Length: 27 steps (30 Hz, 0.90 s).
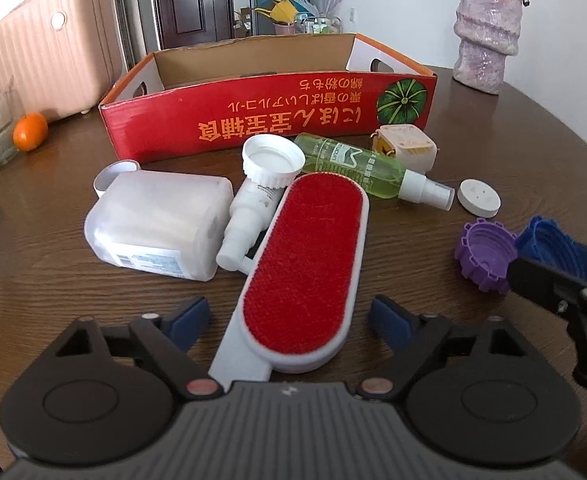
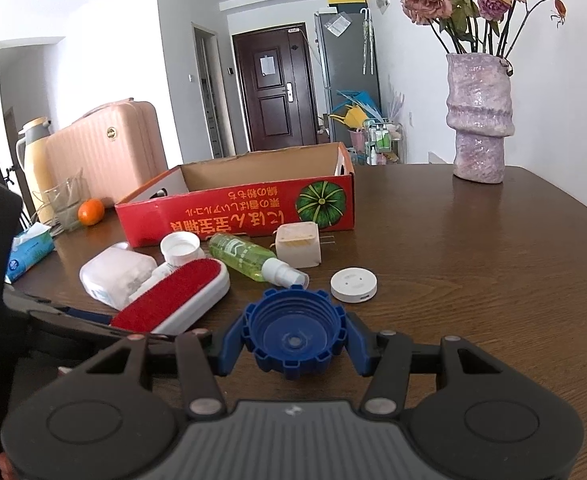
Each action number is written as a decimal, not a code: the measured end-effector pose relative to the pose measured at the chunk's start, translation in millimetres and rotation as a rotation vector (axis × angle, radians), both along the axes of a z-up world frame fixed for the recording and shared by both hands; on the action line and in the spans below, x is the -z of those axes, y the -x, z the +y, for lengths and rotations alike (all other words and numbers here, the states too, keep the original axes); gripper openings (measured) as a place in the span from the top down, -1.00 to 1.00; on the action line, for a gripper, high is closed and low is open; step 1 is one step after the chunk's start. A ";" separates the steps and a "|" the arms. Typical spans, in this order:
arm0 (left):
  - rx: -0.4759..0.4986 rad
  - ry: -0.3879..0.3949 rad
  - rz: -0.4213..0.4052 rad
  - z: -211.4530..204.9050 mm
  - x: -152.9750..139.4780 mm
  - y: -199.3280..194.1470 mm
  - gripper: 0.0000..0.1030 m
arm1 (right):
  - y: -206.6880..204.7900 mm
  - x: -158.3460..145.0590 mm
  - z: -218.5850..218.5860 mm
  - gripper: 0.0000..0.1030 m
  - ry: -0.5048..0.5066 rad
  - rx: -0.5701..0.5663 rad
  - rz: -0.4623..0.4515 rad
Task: Organize rigid objects
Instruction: 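Grasp the red lint brush with the left tool while the right tool holds the blue cap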
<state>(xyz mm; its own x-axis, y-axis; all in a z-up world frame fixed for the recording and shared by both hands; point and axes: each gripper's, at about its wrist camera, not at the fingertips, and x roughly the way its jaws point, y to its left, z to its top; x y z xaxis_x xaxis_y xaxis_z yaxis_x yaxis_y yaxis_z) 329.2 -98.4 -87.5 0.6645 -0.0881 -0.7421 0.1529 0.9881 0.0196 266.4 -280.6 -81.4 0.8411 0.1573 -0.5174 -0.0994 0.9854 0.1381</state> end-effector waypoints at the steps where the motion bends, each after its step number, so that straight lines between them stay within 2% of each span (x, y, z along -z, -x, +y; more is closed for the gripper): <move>1: -0.001 0.002 -0.002 0.5 -0.5 -0.2 -0.61 | -0.7 1.0 0.7 -0.02 0.004 0.002 0.004; 6: 0.018 0.031 -0.013 4.0 -4.1 1.1 -0.21 | -3.7 4.6 2.6 -0.02 0.013 0.007 0.012; 10: 0.034 0.069 -0.013 7.1 -6.4 3.8 -0.16 | -3.7 6.2 4.3 -0.02 0.018 0.017 0.002; 19: 0.052 0.088 -0.051 10.6 -18.0 23.0 -0.13 | -3.0 6.1 2.6 -0.02 0.016 0.049 -0.025; 27: 0.055 0.121 -0.129 17.9 -46.8 48.9 -0.13 | -0.4 -1.0 4.7 -0.02 0.020 0.047 -0.055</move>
<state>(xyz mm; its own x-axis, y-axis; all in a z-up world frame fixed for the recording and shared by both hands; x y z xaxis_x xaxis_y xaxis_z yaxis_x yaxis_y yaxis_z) 280.2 -80.5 -40.7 0.7451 -0.2105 -0.6328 0.2103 0.9746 -0.0765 266.8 -275.9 -80.3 0.8749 0.1066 -0.4725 -0.0594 0.9917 0.1137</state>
